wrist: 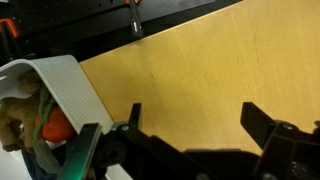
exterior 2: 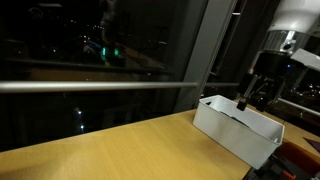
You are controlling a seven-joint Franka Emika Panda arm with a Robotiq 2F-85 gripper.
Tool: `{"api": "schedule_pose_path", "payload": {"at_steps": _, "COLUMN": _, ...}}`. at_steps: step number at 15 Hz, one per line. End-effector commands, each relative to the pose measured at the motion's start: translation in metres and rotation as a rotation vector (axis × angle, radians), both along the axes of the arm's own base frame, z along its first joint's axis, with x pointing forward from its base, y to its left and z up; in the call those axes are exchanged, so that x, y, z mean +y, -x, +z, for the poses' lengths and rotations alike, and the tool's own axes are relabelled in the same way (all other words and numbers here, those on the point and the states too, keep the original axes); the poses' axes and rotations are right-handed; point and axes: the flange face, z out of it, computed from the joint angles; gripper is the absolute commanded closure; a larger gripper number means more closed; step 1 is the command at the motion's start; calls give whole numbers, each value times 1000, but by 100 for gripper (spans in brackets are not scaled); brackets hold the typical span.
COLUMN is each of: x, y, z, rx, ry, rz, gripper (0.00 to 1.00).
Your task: Put the objects from the white container on the left side of the table then place them back in the container.
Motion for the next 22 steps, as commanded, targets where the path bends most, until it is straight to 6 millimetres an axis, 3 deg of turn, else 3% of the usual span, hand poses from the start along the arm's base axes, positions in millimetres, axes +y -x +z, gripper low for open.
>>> {"api": "schedule_pose_path", "payload": {"at_steps": 1, "x": 0, "y": 0, "z": 0, "rx": 1, "ry": 0, "rz": 0, "gripper": 0}}
{"api": "schedule_pose_path", "payload": {"at_steps": 3, "x": -3, "y": -9, "z": 5, "rx": -6, "ry": -7, "rz": -20, "gripper": 0}}
{"api": "schedule_pose_path", "payload": {"at_steps": 6, "x": -30, "y": -24, "z": 17, "rx": -44, "ry": -6, "rz": -82, "gripper": 0}}
{"api": "schedule_pose_path", "payload": {"at_steps": 9, "x": -75, "y": -36, "z": 23, "rx": -83, "ry": 0, "rz": -178, "gripper": 0}}
{"api": "schedule_pose_path", "payload": {"at_steps": 14, "x": -165, "y": -60, "z": 11, "rx": -120, "ry": 38, "rz": -333, "gripper": 0}}
{"api": "schedule_pose_path", "payload": {"at_steps": 18, "x": -213, "y": -86, "z": -24, "rx": -105, "ry": 66, "rz": -404, "gripper": 0}}
{"api": "schedule_pose_path", "payload": {"at_steps": 22, "x": -231, "y": -103, "z": -87, "rx": -52, "ry": 64, "rz": -439, "gripper": 0}}
